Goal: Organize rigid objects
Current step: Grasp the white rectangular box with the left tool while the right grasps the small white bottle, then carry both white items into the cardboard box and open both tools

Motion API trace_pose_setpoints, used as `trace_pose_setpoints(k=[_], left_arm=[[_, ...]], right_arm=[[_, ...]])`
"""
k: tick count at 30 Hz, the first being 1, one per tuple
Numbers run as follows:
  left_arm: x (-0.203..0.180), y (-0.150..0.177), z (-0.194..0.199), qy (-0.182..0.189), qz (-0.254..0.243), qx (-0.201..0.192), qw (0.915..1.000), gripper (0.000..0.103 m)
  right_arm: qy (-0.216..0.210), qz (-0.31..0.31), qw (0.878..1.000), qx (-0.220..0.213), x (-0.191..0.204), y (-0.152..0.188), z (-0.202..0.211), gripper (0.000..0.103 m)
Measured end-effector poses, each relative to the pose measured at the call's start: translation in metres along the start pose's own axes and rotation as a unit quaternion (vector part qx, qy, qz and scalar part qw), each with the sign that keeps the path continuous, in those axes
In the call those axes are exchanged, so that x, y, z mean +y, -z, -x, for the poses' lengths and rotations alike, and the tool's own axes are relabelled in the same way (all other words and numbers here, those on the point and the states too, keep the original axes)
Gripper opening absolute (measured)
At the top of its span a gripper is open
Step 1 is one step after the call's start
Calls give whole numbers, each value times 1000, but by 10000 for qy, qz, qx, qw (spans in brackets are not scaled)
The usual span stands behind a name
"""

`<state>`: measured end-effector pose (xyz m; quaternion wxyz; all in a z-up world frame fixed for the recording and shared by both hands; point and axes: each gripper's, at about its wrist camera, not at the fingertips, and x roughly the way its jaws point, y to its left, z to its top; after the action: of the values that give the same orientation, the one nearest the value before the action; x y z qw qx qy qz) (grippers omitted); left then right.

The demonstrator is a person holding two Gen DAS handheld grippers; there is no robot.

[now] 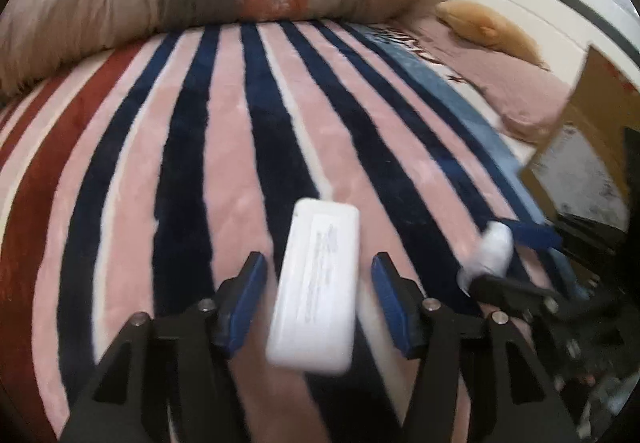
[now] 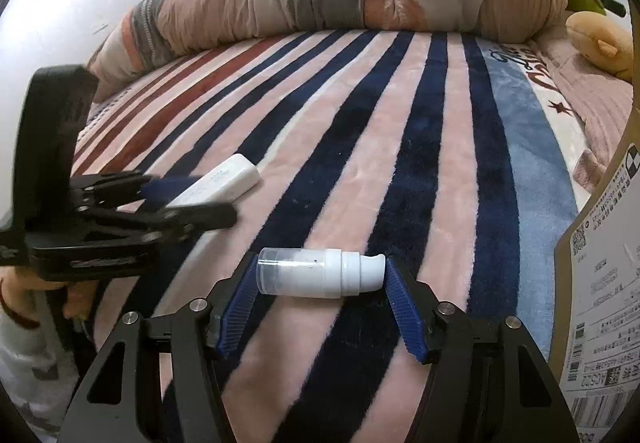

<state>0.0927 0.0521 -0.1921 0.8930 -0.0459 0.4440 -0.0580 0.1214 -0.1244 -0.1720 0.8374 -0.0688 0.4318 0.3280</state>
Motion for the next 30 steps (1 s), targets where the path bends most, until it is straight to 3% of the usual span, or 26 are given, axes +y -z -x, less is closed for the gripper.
trace_pose_setpoints(k=[2, 6, 10, 15, 19, 22, 27, 30], left_arm=[[-2, -2, -1, -195, -90, -3, 9998, 32], [5, -6, 12, -65, 63, 128, 9999, 32], [2, -12, 66, -85, 17, -247, 9997, 32], [-39, -40, 142, 272, -443, -915, 9944, 32], [-101, -74, 177, 902, -1085, -1294, 9815, 32], [-154, -99, 172, 1408, -1498, -1192, 9714, 32], [-228, -122, 131, 2172, -1958, -481, 9551, 32], [-261, -126, 101, 2108, -2172, 17, 9531, 32]], right_arm=[[-5, -18, 10000, 33, 0, 1, -2, 60], [61, 107, 9999, -53, 4, -3, 5, 59], [-184, 418, 9980, -438, 24, -11, 43, 59], [-165, 890, 9866, -1354, 45, -18, 118, 59], [339, 902, 9782, -1842, 33, -14, 177, 59], [870, 664, 9759, -1890, 2, -6, 207, 59], [1485, -12, 9761, -1585, -65, 17, 221, 59], [1474, -281, 9800, -1310, -98, 24, 214, 59]])
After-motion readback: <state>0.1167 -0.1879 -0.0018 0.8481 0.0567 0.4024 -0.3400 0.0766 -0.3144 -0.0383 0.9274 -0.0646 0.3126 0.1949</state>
